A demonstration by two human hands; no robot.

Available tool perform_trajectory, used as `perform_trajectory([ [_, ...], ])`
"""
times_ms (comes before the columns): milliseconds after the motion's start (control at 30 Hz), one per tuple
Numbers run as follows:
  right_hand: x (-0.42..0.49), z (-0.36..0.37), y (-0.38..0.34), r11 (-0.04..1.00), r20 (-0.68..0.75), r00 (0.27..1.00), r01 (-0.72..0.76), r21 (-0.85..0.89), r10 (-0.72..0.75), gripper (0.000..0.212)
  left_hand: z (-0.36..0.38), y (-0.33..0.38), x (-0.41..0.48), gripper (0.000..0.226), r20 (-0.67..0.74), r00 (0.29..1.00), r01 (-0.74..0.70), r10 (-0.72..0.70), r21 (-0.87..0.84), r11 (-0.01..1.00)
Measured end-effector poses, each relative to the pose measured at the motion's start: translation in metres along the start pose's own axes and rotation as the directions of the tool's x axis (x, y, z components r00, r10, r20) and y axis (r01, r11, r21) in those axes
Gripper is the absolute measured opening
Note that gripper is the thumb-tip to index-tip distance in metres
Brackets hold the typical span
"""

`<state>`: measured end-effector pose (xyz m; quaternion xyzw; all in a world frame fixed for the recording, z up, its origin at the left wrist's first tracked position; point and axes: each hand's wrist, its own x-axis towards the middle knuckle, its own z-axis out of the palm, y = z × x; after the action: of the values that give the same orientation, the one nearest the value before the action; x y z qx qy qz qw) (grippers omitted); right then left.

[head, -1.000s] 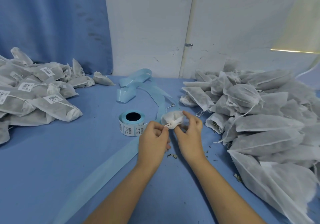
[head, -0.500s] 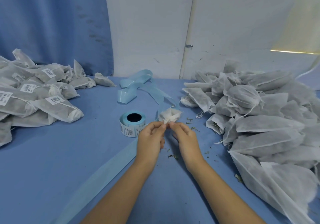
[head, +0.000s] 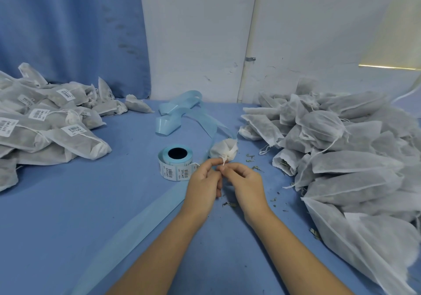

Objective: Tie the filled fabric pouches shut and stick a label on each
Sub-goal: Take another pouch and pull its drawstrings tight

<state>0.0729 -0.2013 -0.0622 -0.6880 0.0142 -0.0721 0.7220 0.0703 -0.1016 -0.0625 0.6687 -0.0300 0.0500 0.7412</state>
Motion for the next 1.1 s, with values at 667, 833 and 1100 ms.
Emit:
perform_trajectory([
  [667,0.009,-0.011,-0.008,0.919,-0.021,0.984,-0.159,0.360,0.178,0.014,-0.001,-0.008,0.000,0.014,-0.007,0.998,-0.061,0.066,0.320,0.945],
  [833,0.012,-0.022,-0.011,0.846,0.117,0.966,-0.260,0.466,0.232,0.019,0.000,-0.009,-0.006,0.014,0.035,0.957,-0.230,0.289,0.701,0.676],
  [1100,0.008,-0.014,-0.006,0.942,-0.101,0.991,0.049,-0.331,-0.087,0.018,-0.009,-0.003,-0.005,0.023,0.034,0.936,-0.191,0.350,0.884,0.426],
])
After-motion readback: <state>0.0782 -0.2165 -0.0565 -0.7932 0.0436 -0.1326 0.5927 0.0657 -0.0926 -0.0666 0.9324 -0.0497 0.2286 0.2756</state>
